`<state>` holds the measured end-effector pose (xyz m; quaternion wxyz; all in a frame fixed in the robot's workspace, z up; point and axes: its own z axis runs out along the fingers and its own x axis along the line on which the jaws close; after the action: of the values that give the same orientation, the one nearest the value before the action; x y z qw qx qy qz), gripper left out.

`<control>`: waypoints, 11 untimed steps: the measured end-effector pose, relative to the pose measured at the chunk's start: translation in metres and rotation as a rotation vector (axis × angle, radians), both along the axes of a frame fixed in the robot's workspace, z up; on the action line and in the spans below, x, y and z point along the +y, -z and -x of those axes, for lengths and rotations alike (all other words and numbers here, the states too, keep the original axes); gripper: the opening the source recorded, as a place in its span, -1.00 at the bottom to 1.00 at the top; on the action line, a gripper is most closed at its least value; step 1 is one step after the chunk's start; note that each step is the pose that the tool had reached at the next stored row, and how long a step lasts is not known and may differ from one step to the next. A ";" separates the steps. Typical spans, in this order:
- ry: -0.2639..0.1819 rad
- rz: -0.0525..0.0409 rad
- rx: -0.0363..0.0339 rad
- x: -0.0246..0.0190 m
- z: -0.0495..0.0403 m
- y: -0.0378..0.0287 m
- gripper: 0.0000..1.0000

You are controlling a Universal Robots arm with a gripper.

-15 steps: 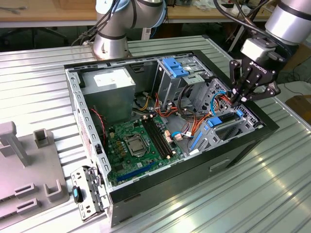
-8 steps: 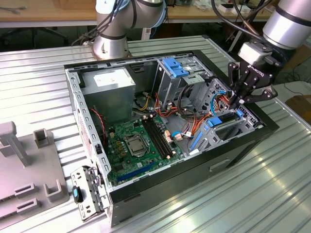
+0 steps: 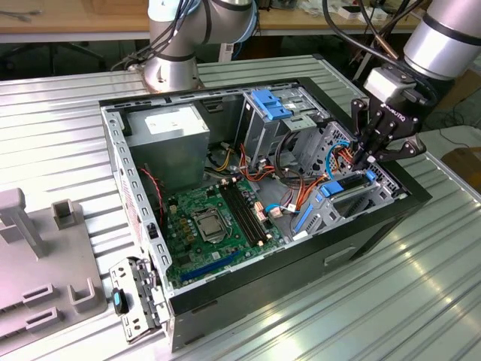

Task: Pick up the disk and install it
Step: 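Insert the first disk wire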

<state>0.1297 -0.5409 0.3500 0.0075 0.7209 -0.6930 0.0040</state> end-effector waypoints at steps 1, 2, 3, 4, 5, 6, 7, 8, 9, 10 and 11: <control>0.000 0.0000 -0.0011 -0.0001 0.0032 0.0000 -0.67; 0.000 -0.0001 -0.0024 -0.0003 0.0040 0.0001 -0.67; 0.000 -0.0003 -0.0040 -0.0004 0.0044 0.0001 -0.67; 0.000 -0.0019 -0.0103 -0.0005 0.0053 0.0002 -0.67; 0.000 -0.0041 -0.0151 -0.0008 0.0057 0.0004 -0.67; 0.000 -0.0074 -0.0201 -0.0014 0.0060 0.0005 -0.67; 0.000 -0.0100 -0.0246 -0.0022 0.0063 0.0006 -0.67; 0.000 -0.0118 -0.0288 -0.0031 0.0068 0.0006 -0.67; 0.000 -0.0130 -0.0319 -0.0040 0.0075 0.0007 -0.67; 0.000 -0.0137 -0.0340 -0.0046 0.0082 0.0007 -0.67; 0.000 -0.0137 -0.0361 -0.0049 0.0096 0.0007 -0.67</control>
<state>0.1200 -0.5458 0.3493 -0.0100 0.7208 -0.6929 0.0123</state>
